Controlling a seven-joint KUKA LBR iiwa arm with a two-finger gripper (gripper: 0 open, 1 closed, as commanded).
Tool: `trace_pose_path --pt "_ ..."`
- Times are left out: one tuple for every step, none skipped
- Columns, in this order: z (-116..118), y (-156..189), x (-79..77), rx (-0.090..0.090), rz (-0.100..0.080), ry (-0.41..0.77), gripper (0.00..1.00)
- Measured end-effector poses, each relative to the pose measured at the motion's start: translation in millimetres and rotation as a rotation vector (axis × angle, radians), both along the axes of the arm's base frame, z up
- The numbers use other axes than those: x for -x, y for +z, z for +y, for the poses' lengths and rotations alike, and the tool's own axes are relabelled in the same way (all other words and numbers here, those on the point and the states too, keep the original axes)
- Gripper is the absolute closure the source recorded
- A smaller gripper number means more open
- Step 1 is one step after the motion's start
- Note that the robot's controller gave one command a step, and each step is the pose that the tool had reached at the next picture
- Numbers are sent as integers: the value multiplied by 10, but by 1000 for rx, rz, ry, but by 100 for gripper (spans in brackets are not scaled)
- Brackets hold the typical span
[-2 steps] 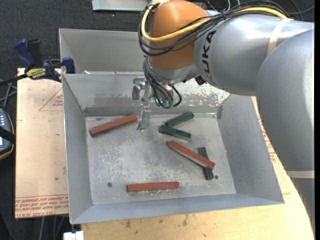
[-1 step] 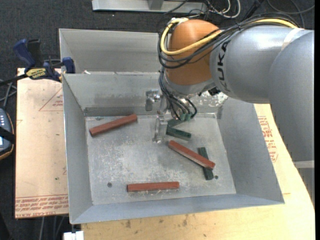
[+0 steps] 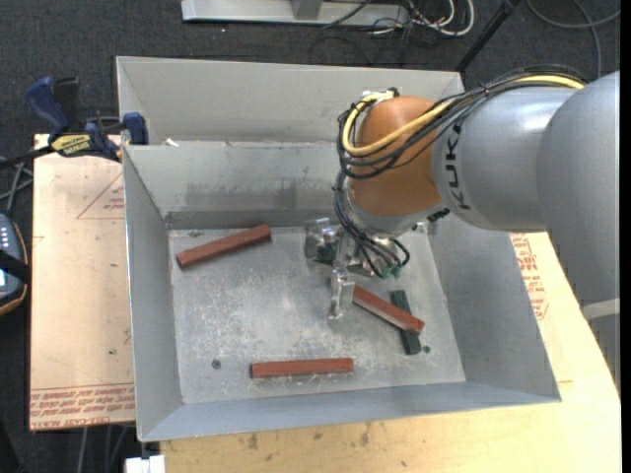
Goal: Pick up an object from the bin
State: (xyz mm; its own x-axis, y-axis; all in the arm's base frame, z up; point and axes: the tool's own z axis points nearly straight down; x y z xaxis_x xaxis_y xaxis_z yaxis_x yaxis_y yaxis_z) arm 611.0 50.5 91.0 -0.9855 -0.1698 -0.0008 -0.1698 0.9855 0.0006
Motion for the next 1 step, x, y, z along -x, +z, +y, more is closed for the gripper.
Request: trace_pose_path --pt "-117 104 107 0 4 82 0"
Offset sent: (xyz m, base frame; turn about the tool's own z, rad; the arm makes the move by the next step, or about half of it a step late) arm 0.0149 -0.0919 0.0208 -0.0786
